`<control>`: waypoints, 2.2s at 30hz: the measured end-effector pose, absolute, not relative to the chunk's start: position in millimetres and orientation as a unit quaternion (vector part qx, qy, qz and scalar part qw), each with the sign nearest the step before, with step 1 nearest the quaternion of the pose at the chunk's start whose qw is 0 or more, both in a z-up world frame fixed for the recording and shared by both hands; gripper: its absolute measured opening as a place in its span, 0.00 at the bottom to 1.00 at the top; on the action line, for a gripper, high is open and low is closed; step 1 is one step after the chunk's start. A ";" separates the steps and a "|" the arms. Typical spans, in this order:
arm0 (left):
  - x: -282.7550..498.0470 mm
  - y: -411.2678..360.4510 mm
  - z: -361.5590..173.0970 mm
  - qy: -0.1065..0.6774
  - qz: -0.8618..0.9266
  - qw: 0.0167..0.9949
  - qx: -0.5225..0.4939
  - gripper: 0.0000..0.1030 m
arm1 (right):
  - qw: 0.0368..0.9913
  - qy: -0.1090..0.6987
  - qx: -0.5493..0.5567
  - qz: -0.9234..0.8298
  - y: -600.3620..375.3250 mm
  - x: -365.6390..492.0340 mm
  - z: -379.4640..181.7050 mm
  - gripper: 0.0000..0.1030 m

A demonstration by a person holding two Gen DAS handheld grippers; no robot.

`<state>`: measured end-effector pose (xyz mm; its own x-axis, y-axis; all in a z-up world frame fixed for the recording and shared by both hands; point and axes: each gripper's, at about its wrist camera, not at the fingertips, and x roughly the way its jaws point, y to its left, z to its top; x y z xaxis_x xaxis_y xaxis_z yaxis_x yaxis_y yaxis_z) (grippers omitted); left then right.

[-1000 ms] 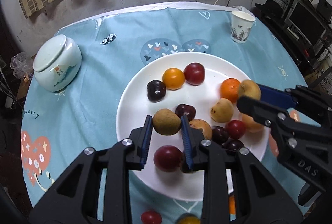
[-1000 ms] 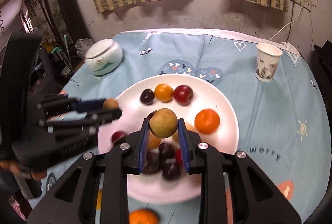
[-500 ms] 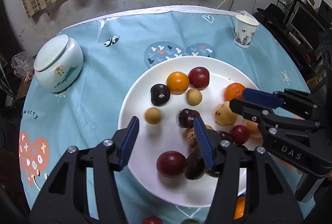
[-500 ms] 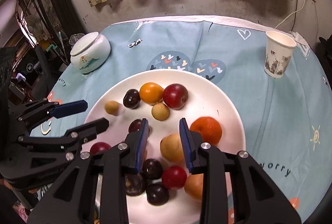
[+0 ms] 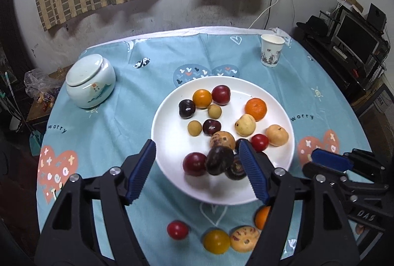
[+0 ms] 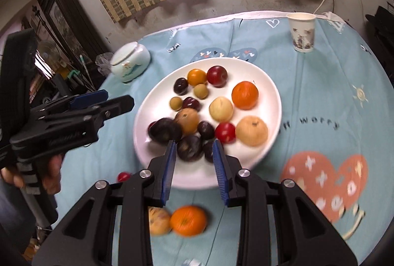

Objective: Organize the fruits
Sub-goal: 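Withdraw both tools from the plate toward the loose fruits, then grasp the tangerine with the right tool while the left tool grasps a tan pear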

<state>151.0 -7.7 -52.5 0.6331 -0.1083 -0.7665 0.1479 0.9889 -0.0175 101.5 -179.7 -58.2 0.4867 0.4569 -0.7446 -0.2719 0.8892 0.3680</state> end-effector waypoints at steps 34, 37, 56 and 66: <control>6.3 39.3 -33.8 0.391 -0.026 0.919 0.035 0.81 | 0.886 0.410 0.104 0.192 -184.9 -45.3 -24.3 0.99; -6.7 65.4 -69.7 0.435 -0.006 0.900 0.015 0.81 | 0.873 0.450 0.050 0.182 -165.5 -53.8 -56.0 0.99; -3.7 60.4 -125.6 0.514 -0.027 0.857 -0.003 0.82 | 0.849 0.499 -0.064 0.162 -144.6 2.2 -130.8 0.77; -6.6 63.3 -133.9 0.535 -0.010 0.844 -0.029 0.83 | 0.805 0.492 -0.202 0.263 -115.9 47.0 -155.6 0.56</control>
<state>-6.6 63.3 -133.9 0.4269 -0.0481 -0.9030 -0.0145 0.9981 -0.0600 47.0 -115.9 -155.6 0.3772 0.2256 -0.8982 -0.6225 0.7799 -0.0655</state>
